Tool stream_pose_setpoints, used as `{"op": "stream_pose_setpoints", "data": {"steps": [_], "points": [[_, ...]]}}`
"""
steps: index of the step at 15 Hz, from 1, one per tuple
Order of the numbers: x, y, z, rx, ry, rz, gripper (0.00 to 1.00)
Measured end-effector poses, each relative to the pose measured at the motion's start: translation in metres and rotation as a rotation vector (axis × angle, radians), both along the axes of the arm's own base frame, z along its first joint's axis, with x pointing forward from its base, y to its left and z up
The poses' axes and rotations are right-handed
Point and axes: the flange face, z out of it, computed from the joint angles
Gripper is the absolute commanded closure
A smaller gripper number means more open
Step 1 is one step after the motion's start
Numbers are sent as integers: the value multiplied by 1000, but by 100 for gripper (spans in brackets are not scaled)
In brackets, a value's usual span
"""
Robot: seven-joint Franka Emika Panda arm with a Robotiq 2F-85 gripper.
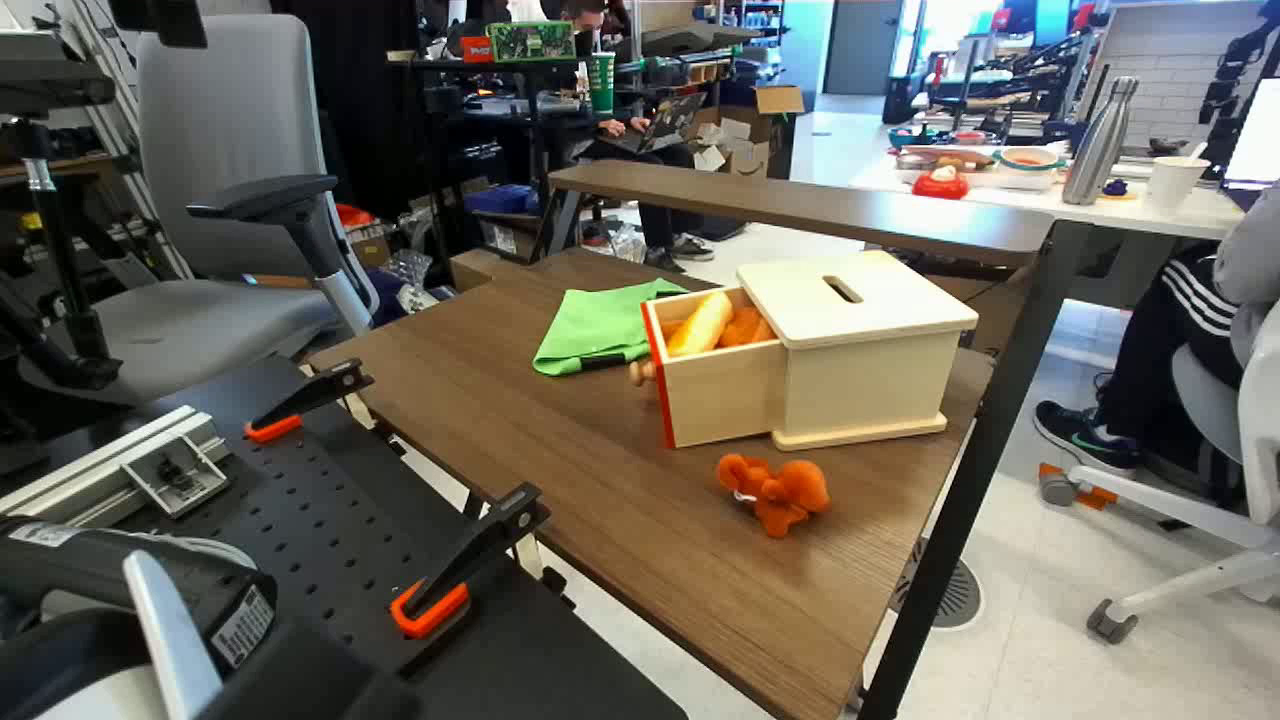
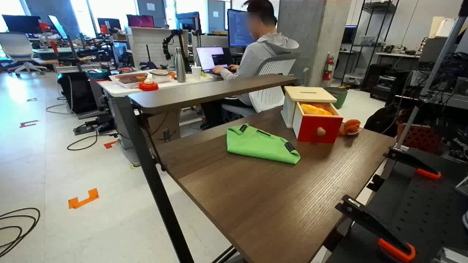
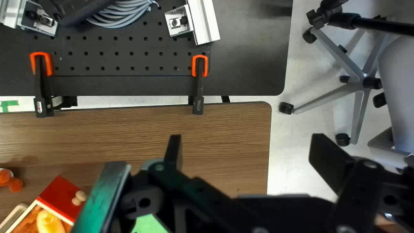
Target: Remove toy bread from the orange drawer and put it on the table
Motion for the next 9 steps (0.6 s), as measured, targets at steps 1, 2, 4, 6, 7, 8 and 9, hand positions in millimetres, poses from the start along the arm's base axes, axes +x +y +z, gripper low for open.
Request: {"op": "stream_pose_setpoints", "data": {"steps": [1, 2, 4, 6, 7, 8, 9], "points": [[0, 0, 0, 0, 0, 0, 0], [0, 0, 0, 0, 0, 0, 0], [0, 0, 0, 0, 0, 0, 0], [0, 0, 0, -1, 0, 1, 0], [0, 0, 0, -2, -4, 2, 0], [2, -1, 0, -1, -17, -2, 0], [4, -2, 1, 0, -37, -11, 0]]}}
